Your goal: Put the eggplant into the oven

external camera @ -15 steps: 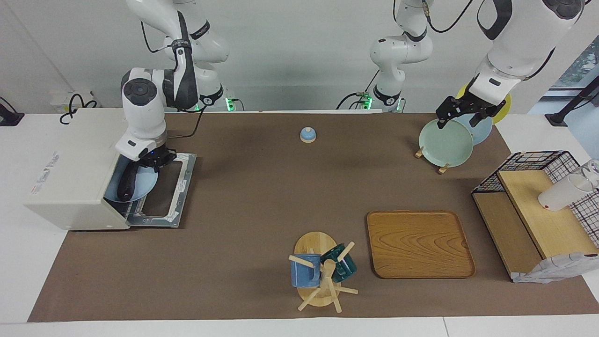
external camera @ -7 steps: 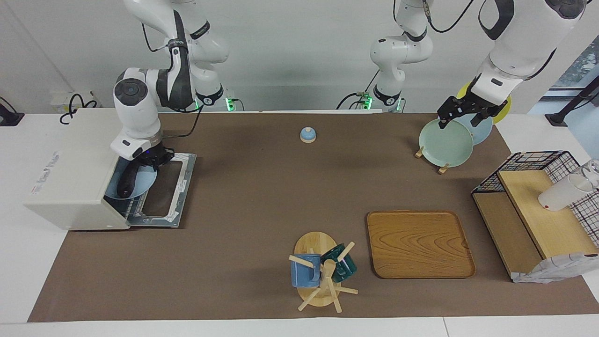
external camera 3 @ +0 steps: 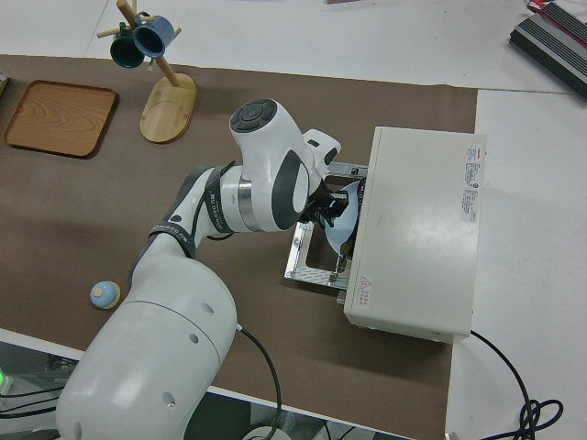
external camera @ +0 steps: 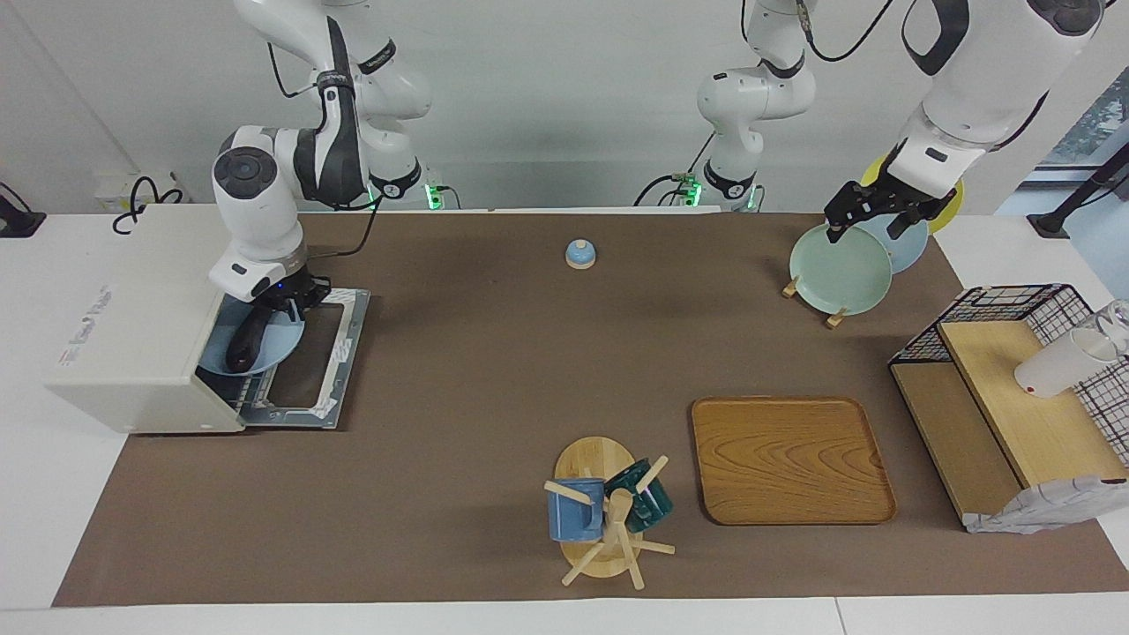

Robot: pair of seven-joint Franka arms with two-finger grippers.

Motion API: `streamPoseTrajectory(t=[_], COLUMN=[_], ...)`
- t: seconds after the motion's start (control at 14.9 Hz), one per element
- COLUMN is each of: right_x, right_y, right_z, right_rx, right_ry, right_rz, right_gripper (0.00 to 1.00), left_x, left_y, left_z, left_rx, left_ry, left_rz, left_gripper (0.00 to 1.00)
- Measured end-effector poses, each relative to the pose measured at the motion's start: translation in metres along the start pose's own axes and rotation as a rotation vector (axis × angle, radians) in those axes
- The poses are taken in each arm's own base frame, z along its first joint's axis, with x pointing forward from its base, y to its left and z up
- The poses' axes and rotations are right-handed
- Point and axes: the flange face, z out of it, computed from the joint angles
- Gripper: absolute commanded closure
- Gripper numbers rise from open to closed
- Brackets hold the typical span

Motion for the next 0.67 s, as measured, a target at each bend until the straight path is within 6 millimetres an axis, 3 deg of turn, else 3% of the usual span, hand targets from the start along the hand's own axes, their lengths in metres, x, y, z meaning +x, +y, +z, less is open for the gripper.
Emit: streamPoseTrajectory(t=[0.13,0.4,0.54,0.67], right_x=[0.007,0.026,0.036,0.043], right_y=[-0.009,-0.056,-0.083,-0.104], right_z=[-0.016,-0.032,-0.019,0.007], right_rx=[0.011,0.029,0.036,0.045], right_ry=[0.008,0.066,0.079,0.102], right_rz=[-0.012,-0.011,0.035,0.061], right_gripper=[1.00,1.00,1.00,1.00], left_x=[0.000,0.000,0.000,0.000], left_y=[0.000,0.000,0.000,0.000], left_z=[0.000,0.000,0.000,0.000], left_rx=[0.000,0.000,0.000,0.000], left_ry=[0.000,0.000,0.000,0.000], left_rz=[0.000,0.000,0.000,0.000], left_gripper=[0.00,0.00,0.00,0.00])
